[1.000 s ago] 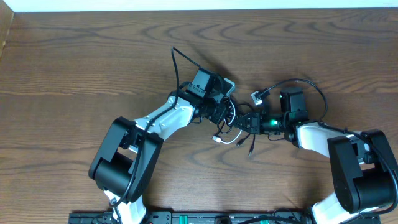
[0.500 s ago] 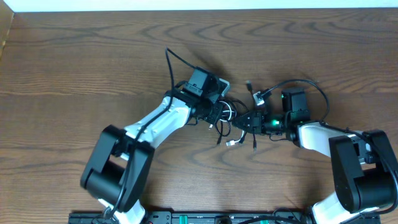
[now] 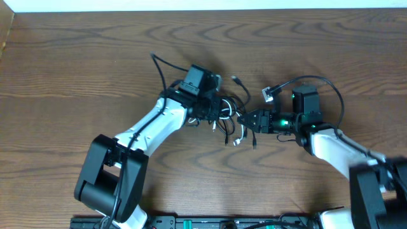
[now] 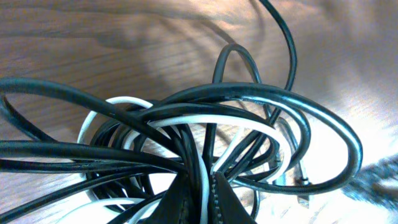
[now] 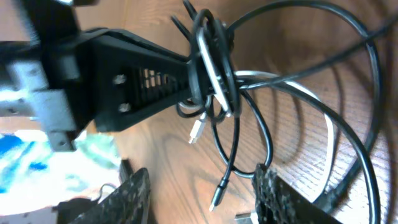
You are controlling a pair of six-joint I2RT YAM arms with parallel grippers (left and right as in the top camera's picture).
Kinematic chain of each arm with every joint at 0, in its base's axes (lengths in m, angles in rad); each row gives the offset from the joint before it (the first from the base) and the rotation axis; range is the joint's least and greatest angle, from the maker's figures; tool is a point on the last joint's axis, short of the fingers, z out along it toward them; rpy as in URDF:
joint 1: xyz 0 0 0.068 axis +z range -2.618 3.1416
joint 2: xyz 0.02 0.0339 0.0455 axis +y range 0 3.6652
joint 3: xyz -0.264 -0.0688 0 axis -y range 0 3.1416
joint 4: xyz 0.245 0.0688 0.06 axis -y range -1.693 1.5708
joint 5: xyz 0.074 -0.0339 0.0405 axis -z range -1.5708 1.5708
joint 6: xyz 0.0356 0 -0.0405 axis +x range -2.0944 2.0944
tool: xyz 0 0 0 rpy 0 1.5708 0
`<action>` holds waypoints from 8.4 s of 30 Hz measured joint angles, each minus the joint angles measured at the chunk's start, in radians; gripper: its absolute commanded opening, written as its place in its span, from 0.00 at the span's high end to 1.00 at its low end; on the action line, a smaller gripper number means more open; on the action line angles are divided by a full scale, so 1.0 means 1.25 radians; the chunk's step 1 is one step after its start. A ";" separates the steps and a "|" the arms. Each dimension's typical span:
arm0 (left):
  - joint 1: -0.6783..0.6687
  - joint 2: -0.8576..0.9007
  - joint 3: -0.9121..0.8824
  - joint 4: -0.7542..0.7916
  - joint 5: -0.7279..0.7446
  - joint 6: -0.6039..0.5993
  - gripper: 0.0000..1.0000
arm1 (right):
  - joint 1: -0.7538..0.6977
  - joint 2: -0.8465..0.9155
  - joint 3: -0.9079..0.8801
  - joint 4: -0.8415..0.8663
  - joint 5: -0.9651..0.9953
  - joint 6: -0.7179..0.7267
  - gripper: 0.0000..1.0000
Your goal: Untangle cables
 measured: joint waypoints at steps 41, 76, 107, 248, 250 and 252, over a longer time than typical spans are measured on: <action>0.034 0.000 0.000 0.030 0.465 0.075 0.93 | 0.191 -0.035 -0.002 0.058 0.634 0.064 0.40; 0.033 0.000 -0.001 -0.005 -0.158 0.033 0.93 | 0.023 -0.042 0.009 -0.286 0.629 -0.091 0.99; -0.096 0.000 -0.001 -0.030 0.391 0.463 0.32 | -0.071 -0.040 0.005 -0.180 0.246 0.137 0.99; -0.020 0.019 -0.001 0.035 0.217 0.307 0.93 | -0.080 -0.037 0.004 -0.156 0.105 0.138 0.57; -0.028 0.019 -0.001 0.031 0.217 0.320 0.92 | -0.080 -0.037 0.004 -0.155 0.119 0.142 0.69; -0.034 0.019 -0.001 0.031 0.217 0.332 0.92 | -0.080 -0.037 0.004 -0.155 0.136 0.152 0.77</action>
